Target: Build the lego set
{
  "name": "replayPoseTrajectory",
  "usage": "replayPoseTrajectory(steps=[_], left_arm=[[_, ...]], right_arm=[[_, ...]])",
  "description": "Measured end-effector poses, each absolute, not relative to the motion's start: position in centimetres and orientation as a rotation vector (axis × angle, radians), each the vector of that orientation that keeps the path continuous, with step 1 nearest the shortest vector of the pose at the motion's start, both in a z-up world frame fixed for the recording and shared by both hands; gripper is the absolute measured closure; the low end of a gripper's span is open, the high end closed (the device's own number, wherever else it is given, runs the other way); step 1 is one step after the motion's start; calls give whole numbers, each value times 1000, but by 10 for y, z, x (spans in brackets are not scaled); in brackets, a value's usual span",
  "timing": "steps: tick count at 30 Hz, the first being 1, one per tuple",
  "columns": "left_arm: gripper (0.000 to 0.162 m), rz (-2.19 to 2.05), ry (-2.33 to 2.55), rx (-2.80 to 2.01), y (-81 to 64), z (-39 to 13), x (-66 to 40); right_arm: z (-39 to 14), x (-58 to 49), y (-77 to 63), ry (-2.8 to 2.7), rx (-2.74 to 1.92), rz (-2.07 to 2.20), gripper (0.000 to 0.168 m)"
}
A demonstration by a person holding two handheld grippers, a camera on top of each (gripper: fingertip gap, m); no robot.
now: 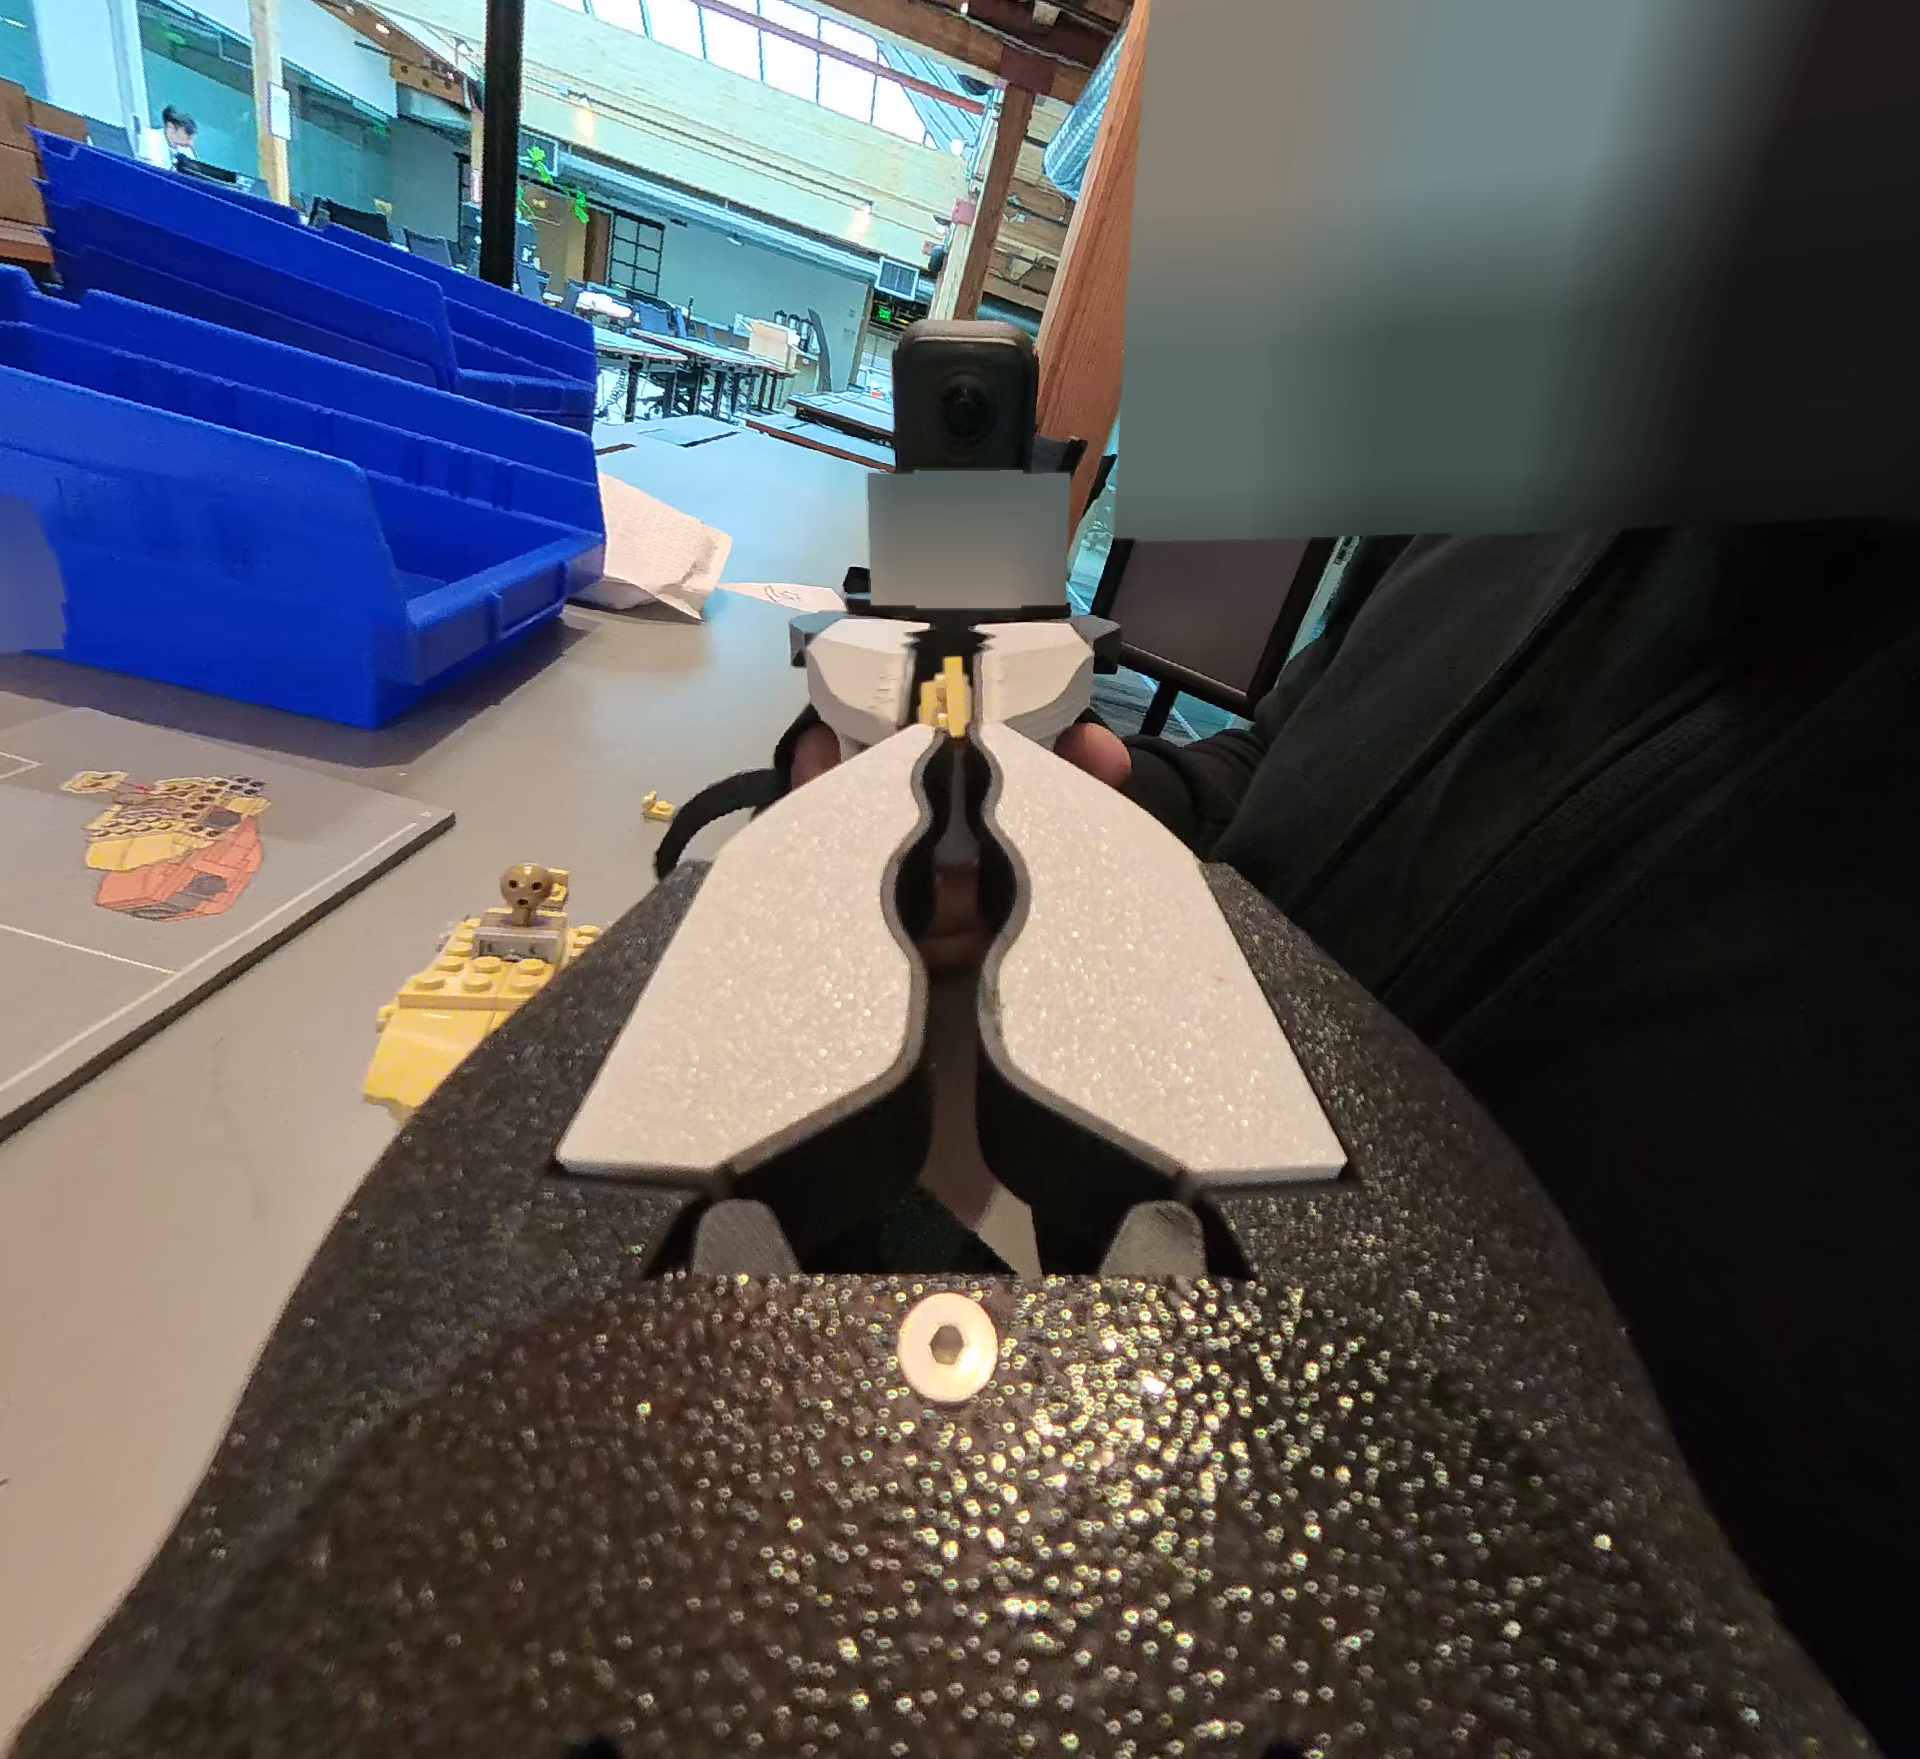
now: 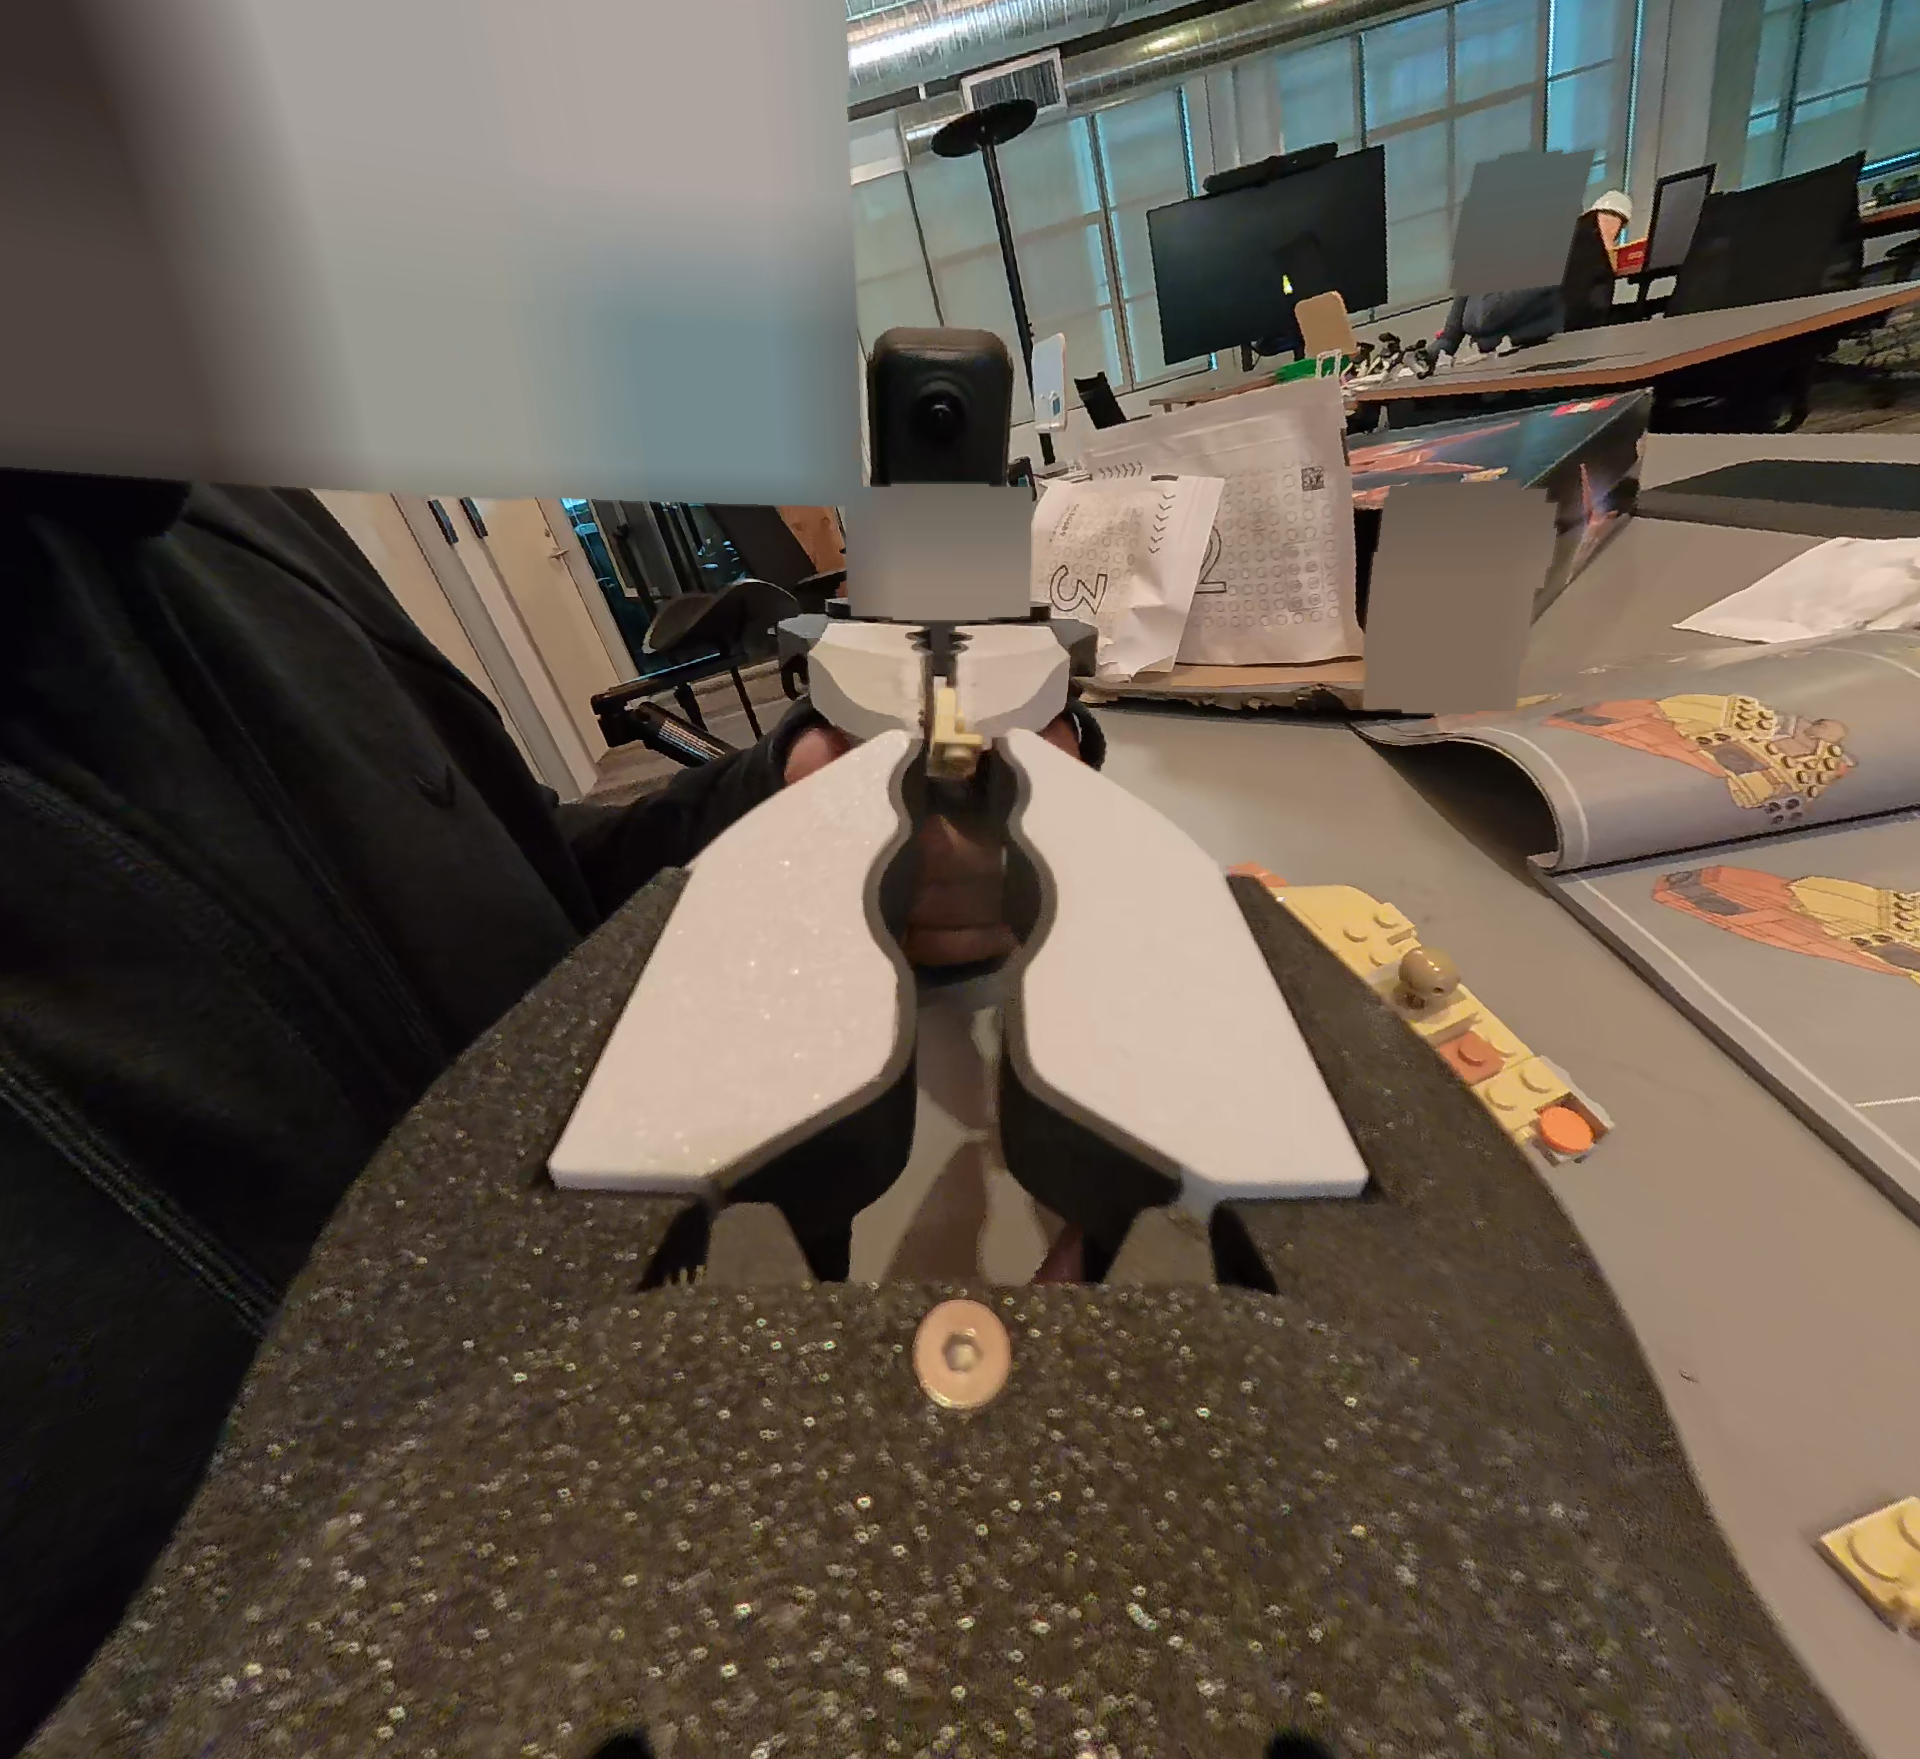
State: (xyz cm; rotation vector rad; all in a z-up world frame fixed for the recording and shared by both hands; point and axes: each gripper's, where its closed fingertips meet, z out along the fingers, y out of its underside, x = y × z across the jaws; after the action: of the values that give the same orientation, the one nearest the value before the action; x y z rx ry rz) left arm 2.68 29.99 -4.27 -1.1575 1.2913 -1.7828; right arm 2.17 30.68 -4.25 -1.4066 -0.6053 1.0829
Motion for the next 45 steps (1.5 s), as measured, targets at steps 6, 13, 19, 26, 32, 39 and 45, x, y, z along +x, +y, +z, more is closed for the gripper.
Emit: replayPoseTrajectory(steps=[6, 13, 19, 26, 32, 39, 45], left_arm=[[161, -1592, 1355, -1235, 311, -55, 30], [161, -1152, 1624, -1306, 319, -77, 36], [161, -1011, 1711, -1328, 323, -87, 38], [160, -990, 1688, -1350, 331, -90, 38], [149, -1053, 1549, -1368, 355, -83, 27], [134, -997, 1657, -1466, 371, -118, 26], [125, -943, 1702, -1468, 376, -127, 28]], right_arm=[[-55, 35, 317, -678, -1514, 904, 150], [-62, 43, 323, -1033, -1641, 591, 158], [-88, 38, 329, -1251, -1717, 430, 159], [-92, 36, 337, -1194, -1737, 465, 162], [-91, 50, 345, -1046, -1759, 548, 164], [-103, 54, 350, -1009, -1767, 565, 164], [-104, 53, 351, -1004, -1756, 567, 164]])
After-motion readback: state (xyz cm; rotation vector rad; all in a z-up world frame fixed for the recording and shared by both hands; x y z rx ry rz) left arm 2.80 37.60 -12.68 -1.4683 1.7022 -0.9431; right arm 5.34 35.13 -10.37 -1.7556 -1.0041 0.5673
